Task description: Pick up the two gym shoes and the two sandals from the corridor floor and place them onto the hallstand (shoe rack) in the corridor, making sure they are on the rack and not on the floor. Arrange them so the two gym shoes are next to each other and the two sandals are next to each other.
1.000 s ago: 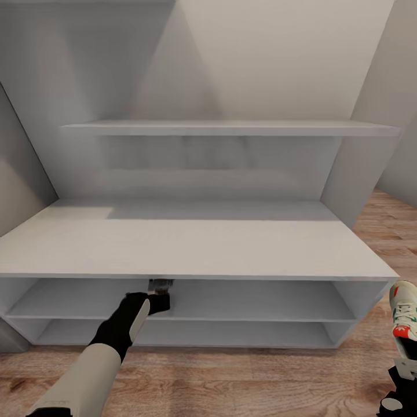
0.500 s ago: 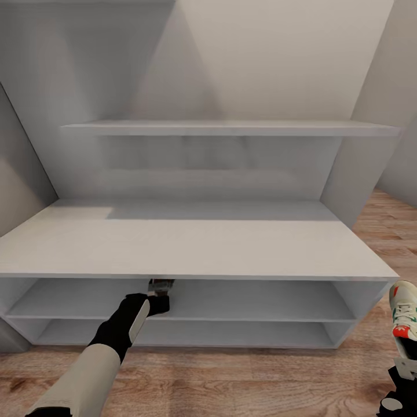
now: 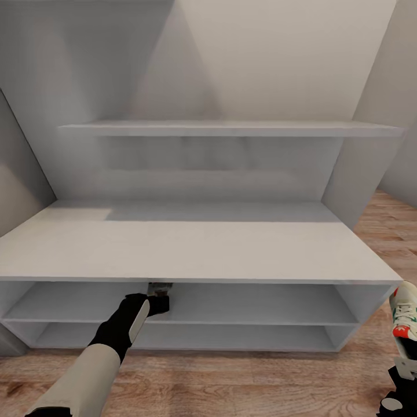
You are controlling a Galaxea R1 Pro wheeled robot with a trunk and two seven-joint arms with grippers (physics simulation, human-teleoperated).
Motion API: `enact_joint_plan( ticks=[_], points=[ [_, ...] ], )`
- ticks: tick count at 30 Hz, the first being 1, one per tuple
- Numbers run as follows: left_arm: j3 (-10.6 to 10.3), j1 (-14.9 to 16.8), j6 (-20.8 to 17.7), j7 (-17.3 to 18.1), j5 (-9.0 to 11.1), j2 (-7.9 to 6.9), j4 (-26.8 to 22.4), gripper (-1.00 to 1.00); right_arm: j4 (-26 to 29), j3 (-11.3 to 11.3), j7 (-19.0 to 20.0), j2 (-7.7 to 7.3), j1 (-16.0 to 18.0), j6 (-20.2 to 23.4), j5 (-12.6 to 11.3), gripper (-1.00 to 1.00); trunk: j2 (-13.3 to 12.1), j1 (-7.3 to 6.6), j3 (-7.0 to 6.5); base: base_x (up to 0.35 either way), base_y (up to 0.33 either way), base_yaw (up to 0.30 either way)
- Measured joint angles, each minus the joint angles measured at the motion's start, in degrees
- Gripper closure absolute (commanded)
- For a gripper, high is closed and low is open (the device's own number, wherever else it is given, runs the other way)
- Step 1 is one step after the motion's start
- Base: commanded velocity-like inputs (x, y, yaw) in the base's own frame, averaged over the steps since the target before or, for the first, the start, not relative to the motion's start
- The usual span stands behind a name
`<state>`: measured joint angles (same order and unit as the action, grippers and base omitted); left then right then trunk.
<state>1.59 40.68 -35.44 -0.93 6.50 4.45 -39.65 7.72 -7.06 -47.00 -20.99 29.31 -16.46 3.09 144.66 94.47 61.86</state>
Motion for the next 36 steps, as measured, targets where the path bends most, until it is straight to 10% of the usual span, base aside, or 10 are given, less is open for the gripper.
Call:
enact_joint_plan(
  ticks=[36],
  points=[
    [0.0, 0.0, 0.0, 0.0, -0.01, 0.0, 0.0, 1.0, 0.0, 0.23, -0.17, -2.37, 0.0, 0.01, 0.05, 1.0, 0.0, 0.0, 0.0, 0.0, 0.0, 0.0]
  ],
)
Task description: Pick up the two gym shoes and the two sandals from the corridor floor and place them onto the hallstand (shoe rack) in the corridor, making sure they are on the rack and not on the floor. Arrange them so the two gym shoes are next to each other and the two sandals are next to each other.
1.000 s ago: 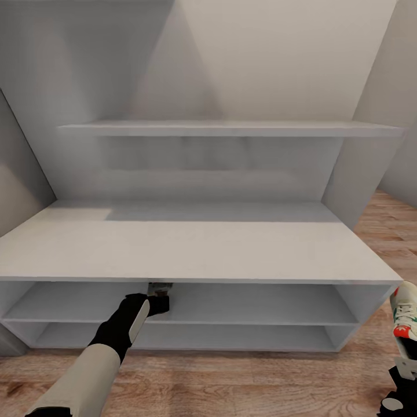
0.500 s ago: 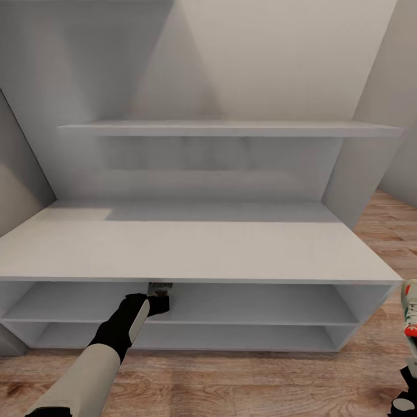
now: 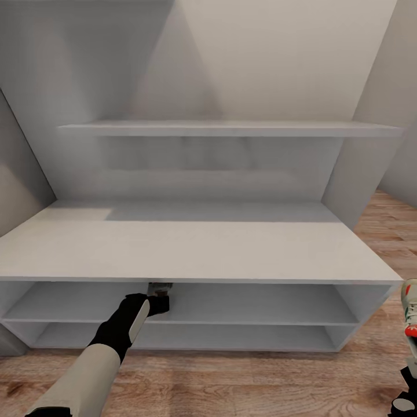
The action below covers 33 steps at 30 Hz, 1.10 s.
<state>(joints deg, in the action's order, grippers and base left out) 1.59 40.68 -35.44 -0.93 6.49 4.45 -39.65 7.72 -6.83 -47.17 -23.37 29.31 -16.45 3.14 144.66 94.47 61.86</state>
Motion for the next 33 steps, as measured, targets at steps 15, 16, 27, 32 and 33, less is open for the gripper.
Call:
enact_joint_plan(
  ticks=[15, 16, 27, 32, 33],
  points=[
    [0.0, 0.0, 0.0, 0.0, 0.01, 0.0, 0.04, 1.0, 0.0, 0.0, 0.0, 0.02, 0.0, 0.0, 0.0, 1.0, 0.0, 0.0, 0.0, 0.0, 0.0, 0.0],
    [0.0, 0.0, 0.0, 0.0, 0.01, 0.0, 0.05, 1.0, 0.0, 0.0, 0.0, 0.01, 0.0, -0.01, 0.0, 1.0, 0.0, 0.0, 0.0, 0.0, 0.0, 0.0],
    [0.0, 0.0, 0.0, 0.0, 0.01, 0.0, 0.09, 1.0, 0.0, -0.12, 0.0, 0.06, 0.0, 0.01, -0.02, 1.0, 0.0, 0.0, 0.0, 0.0, 0.0, 0.0],
    [0.0, 0.0, 0.0, 0.0, 0.0, 0.0, 0.09, 1.0, 0.0, -0.21, -0.01, 0.08, 0.0, 0.02, -0.02, 1.0, 0.0, 0.0, 0.0, 0.0, 0.0, 0.0],
    [0.0, 0.0, 0.0, 0.0, 0.0, 0.0, 0.09, 1.0, 0.0, -0.22, -0.01, 0.08, 0.0, 0.02, -0.02, 1.0, 0.0, 0.0, 0.0, 0.0, 0.0, 0.0]
  ],
)
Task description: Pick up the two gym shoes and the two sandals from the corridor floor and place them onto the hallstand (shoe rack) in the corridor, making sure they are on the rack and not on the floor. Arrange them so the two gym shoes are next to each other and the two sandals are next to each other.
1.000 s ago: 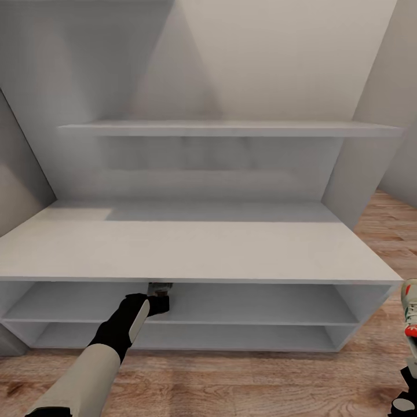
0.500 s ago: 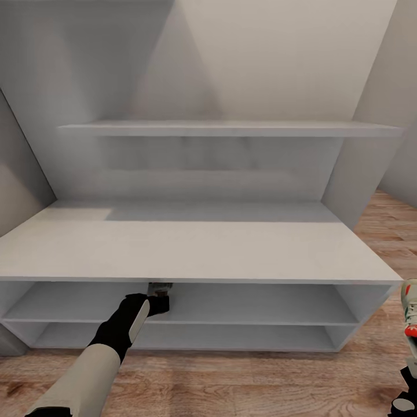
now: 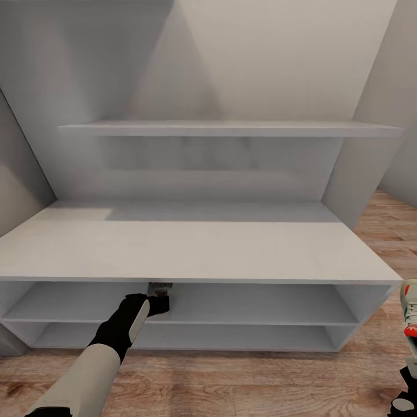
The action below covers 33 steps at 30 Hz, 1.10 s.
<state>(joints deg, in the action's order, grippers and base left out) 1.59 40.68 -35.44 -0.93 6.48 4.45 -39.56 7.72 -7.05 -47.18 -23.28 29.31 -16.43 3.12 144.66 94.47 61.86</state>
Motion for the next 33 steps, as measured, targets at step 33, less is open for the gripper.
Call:
enact_joint_plan(
  ticks=[33],
  points=[
    [-0.08, 0.05, 0.09, 0.02, -0.03, -0.51, 2.53, 1.0, 0.0, -0.04, 0.0, 0.0, 0.0, 0.02, 0.0, 1.0, 0.01, -0.25, -0.01, 0.014, 0.0, 0.0]
  ],
)
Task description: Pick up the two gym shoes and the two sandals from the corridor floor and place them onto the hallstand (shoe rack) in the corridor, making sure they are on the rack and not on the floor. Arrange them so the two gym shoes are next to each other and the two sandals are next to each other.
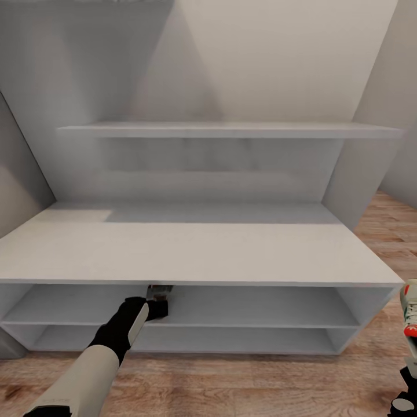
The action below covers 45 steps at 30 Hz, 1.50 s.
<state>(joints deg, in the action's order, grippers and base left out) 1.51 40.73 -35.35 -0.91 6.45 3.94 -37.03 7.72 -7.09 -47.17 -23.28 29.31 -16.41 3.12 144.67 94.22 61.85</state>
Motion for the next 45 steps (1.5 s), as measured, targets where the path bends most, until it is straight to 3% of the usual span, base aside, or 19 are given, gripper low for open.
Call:
enact_joint_plan(
  ticks=[19, 20, 34, 45],
  points=[
    [-0.02, -0.01, 0.02, -0.01, 0.17, 0.0, -0.47, 1.0, 0.0, 0.03, 0.0, 0.0, 0.0, -0.04, 0.02, 1.0, 0.0, 0.23, 0.0, 0.009, 0.0, 0.0],
    [-0.02, -0.01, 0.04, -0.01, 0.17, 0.0, -0.47, -1.0, 0.0, 0.03, -0.01, 0.0, 0.0, -0.03, 0.01, 1.0, 0.0, 0.23, 0.0, 0.0, 0.0, 0.0],
    [0.0, -0.05, 0.07, 0.11, -0.13, -0.02, 0.22, -1.0, 0.0, 0.0, 0.0, 0.0, 0.0, -0.03, 0.0, 1.0, -0.01, 0.26, 0.01, -0.018, 0.0, 0.0],
    [0.0, -0.05, -0.02, 0.12, -0.13, -0.02, 0.28, -1.0, 0.0, 0.04, 0.01, 0.0, 0.0, -0.01, -0.02, 1.0, -0.01, 0.28, 0.01, -0.27, 0.0, 0.0]
  ],
)
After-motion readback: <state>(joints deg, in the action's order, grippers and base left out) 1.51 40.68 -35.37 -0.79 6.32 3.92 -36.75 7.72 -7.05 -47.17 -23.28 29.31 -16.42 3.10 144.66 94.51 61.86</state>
